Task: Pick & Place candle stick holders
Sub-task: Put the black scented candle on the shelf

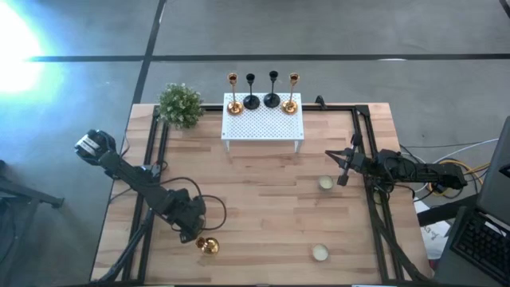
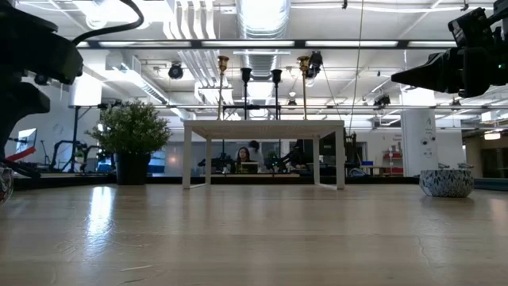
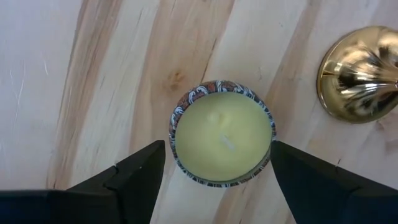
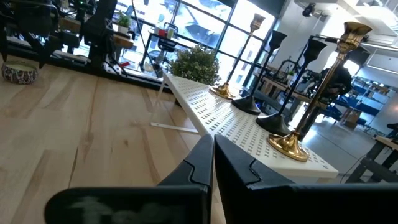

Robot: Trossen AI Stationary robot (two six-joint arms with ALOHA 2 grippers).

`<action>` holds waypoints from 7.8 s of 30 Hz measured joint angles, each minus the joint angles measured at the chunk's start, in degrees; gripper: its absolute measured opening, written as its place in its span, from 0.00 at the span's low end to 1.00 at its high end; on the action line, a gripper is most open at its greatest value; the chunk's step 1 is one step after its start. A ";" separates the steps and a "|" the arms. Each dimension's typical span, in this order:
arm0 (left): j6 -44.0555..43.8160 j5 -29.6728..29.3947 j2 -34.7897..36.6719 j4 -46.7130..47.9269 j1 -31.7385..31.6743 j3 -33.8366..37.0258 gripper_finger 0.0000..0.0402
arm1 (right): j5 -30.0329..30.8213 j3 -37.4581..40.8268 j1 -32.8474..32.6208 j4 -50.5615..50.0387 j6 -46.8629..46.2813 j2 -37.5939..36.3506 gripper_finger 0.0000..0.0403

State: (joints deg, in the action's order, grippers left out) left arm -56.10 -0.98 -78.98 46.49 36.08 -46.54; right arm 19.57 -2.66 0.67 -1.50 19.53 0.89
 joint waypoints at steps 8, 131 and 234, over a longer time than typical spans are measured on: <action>-0.04 -0.03 0.00 -2.58 -0.65 -0.02 0.84 | 0.01 0.00 0.00 0.00 0.00 0.01 0.02; 59.56 -0.62 -2.72 4.49 -46.14 -30.40 0.76 | 0.00 0.00 0.00 0.00 0.00 0.01 0.02; 91.63 2.65 -46.84 27.07 -63.00 -87.25 0.76 | 0.01 0.00 0.00 0.00 0.00 0.00 0.02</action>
State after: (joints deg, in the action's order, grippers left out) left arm 35.53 1.67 -125.82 73.56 -26.92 -133.80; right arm 19.57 -2.66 0.67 -1.50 19.53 0.89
